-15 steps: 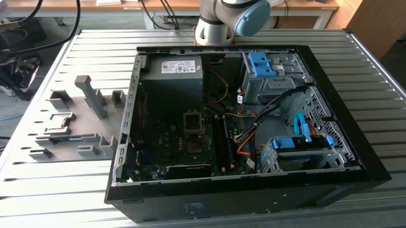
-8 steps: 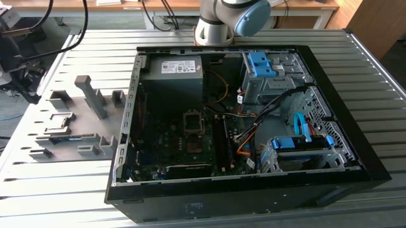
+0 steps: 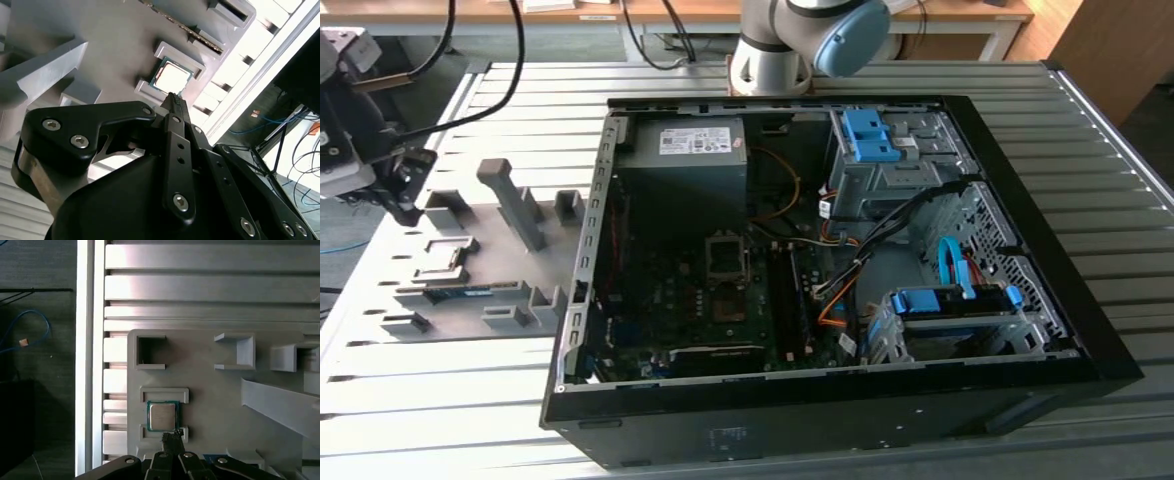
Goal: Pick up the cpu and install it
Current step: 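Reach for the cpu, then pick up the cpu and move it towards the insertion slot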
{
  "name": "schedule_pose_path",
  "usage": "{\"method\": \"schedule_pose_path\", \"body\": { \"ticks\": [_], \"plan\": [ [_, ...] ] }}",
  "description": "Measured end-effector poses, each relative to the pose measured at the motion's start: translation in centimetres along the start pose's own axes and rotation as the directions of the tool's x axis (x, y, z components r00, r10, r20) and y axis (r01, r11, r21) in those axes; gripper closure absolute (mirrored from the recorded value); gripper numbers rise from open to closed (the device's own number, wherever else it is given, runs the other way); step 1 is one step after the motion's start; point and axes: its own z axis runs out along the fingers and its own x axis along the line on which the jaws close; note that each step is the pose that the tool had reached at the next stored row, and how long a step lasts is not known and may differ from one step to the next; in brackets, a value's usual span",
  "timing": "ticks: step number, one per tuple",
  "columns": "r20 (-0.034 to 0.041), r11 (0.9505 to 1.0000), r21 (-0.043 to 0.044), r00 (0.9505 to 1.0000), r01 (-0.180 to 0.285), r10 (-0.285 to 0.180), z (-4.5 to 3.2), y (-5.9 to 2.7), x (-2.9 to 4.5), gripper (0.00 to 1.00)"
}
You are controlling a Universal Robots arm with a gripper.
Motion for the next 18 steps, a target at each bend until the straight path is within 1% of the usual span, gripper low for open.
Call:
{"method": "schedule_pose_path", "body": {
  "ticks": [12,13,18],
  "plan": [
    [0.0,1.0,0.0,1.0,0.001,-0.001,2.19,0.02,-0.06,0.9],
    [0.0001,1.0,0.0,1.0,0.001,-0.001,2.31,0.02,-0.06,0.9],
    [0.0,1.0,0.0001,1.0,0.001,-0.001,2.36,0.02,-0.06,0.9]
  ]
}}
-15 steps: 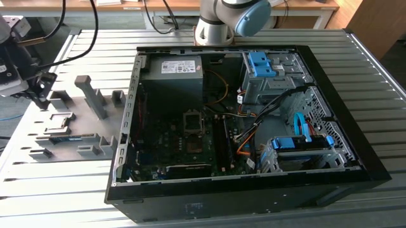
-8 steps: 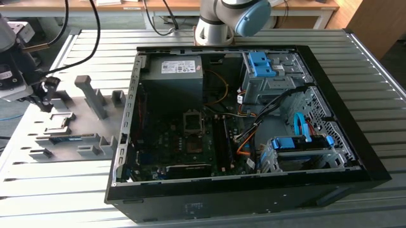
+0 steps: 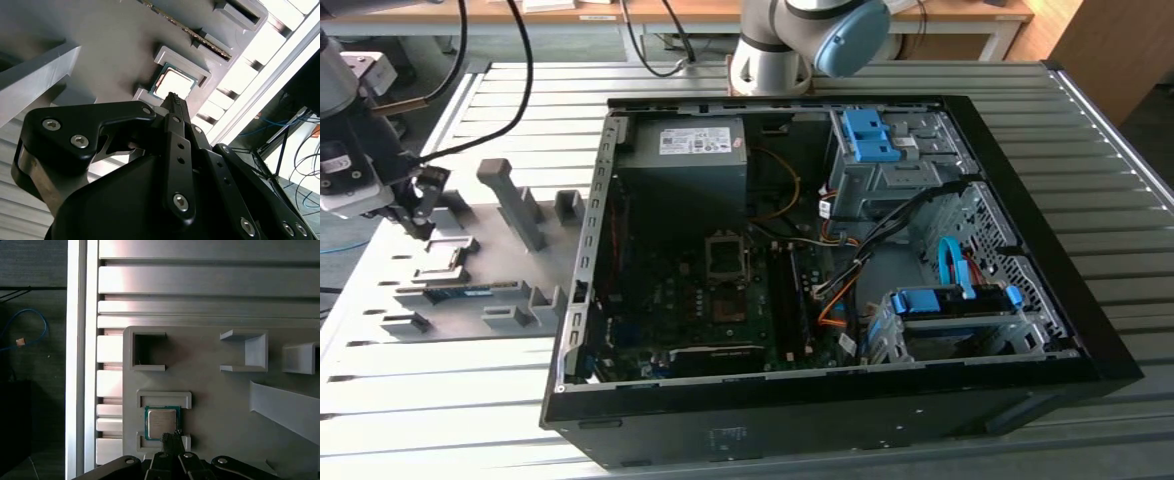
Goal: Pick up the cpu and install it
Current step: 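Pick up the cpu and move it towards the insertion slot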
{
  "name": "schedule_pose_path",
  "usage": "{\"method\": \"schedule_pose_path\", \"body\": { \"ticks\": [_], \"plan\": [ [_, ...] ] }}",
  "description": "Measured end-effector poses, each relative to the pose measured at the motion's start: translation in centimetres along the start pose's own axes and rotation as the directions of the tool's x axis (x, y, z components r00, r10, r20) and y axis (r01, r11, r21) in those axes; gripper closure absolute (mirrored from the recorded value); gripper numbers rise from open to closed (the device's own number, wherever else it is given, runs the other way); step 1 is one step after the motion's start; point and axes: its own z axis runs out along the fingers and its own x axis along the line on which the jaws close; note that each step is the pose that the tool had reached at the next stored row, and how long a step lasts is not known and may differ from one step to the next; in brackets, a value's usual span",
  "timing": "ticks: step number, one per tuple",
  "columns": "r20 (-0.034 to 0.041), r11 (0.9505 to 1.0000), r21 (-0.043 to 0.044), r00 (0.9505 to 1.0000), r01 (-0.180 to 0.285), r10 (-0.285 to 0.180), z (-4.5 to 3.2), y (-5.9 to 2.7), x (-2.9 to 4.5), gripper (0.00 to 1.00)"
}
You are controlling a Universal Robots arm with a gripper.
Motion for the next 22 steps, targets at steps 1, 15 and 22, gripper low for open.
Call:
{"method": "schedule_pose_path", "body": {
  "ticks": [1,15,22],
  "plan": [
    [0.0,1.0,0.0,1.0,0.0,0.0,0.0,0.0,0.0,0.9],
    [0.0,1.0,0.0,1.0,0.0,0.0,0.03,0.0,0.0,0.71],
    [0.0,1.0,0.0,1.0,0.0,0.0,0.05,0.0,0.0,0.47]
  ]
}}
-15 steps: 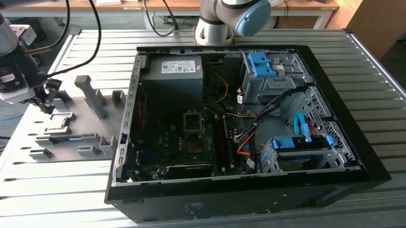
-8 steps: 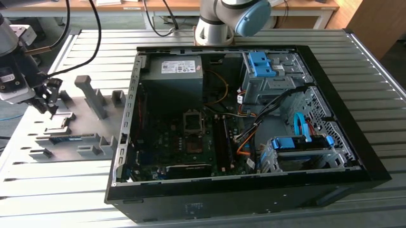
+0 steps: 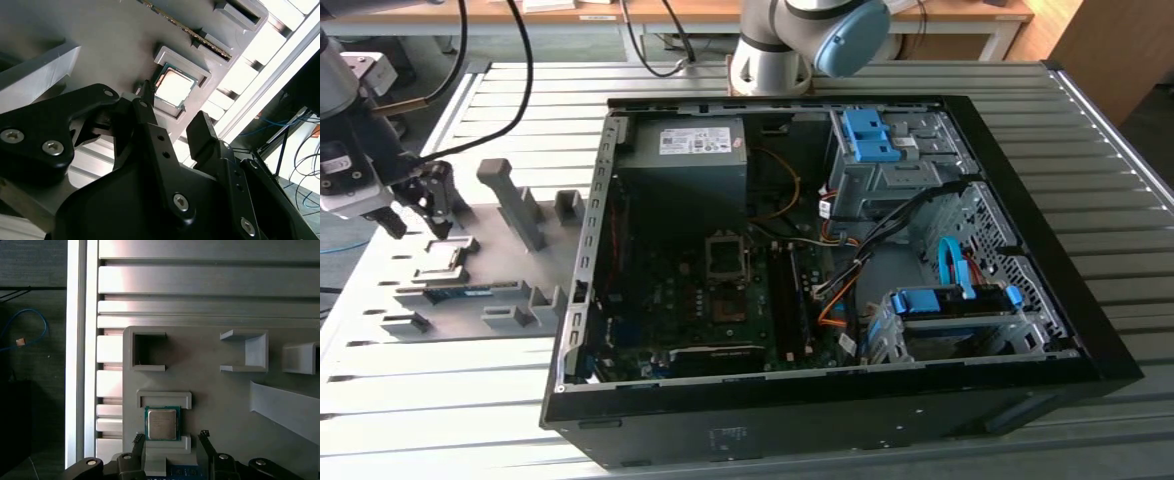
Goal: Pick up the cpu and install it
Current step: 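Pick up the cpu and move it towards the insertion slot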
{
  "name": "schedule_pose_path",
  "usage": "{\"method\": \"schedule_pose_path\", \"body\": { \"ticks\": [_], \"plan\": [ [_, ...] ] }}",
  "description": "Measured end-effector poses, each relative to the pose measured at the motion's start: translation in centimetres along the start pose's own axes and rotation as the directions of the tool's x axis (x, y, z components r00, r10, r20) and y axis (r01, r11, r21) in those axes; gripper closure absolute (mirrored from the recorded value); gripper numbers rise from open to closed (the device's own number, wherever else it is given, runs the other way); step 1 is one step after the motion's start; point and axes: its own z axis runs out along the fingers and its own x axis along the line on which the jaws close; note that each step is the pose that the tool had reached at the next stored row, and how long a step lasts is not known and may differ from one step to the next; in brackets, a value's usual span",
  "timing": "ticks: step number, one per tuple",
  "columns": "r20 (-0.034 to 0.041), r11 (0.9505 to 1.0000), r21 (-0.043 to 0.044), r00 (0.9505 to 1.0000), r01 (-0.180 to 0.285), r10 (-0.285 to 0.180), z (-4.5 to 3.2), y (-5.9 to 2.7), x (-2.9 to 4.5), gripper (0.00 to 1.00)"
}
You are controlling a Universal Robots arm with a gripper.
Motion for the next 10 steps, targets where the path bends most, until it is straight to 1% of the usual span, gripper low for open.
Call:
{"method": "schedule_pose_path", "body": {
  "ticks": [10],
  "plan": [
    [0.0002,1.0,-0.0001,1.0,0.0,0.0,0.09,0.0,0.0,0.47]
  ]
}}
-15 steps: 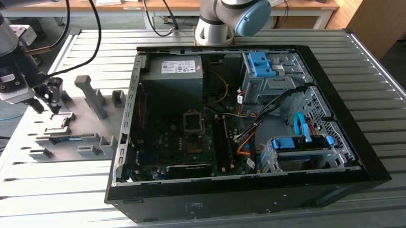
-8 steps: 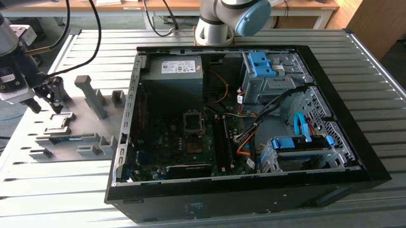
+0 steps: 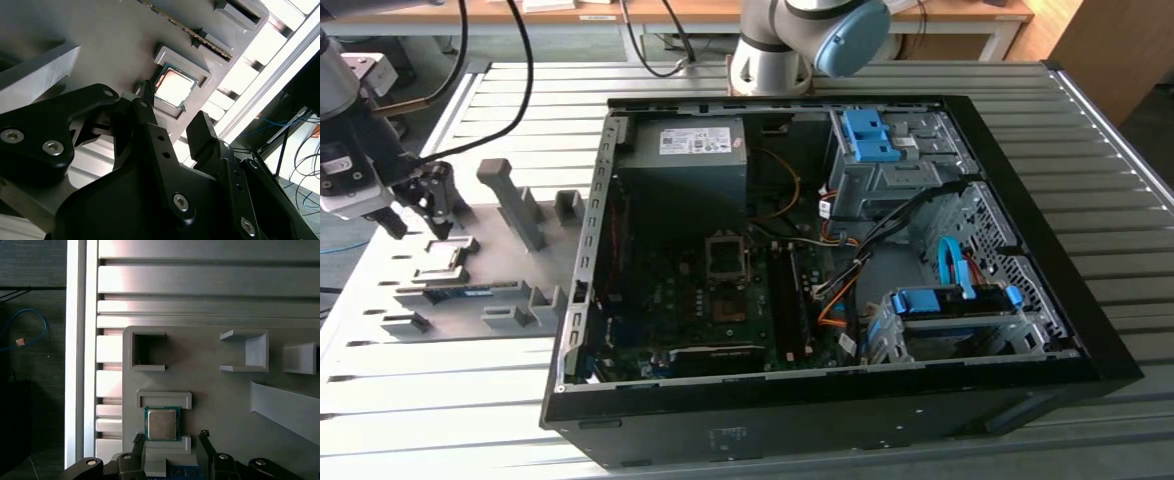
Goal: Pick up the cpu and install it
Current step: 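Pick up the cpu and move it towards the insertion slot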
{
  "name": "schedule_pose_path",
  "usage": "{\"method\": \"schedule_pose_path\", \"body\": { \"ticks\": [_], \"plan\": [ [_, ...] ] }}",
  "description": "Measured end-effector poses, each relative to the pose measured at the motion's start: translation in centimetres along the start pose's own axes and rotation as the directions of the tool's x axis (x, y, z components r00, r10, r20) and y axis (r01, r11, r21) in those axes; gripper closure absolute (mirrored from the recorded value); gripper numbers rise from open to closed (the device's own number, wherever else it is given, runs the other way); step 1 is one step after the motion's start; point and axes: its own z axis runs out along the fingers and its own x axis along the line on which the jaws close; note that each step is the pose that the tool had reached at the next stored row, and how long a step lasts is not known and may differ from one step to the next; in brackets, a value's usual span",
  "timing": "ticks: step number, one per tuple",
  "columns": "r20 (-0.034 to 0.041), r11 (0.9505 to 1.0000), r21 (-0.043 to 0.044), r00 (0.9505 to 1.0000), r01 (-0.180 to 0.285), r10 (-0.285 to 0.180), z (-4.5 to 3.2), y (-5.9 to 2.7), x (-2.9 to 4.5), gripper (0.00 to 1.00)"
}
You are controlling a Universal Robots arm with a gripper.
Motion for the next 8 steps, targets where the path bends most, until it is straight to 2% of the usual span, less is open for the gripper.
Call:
{"method": "schedule_pose_path", "body": {
  "ticks": [8],
  "plan": [
    [-0.0001,1.0,0.0001,1.0,0.0,0.0,0.27,0.0,-0.01,0.47]
  ]
}}
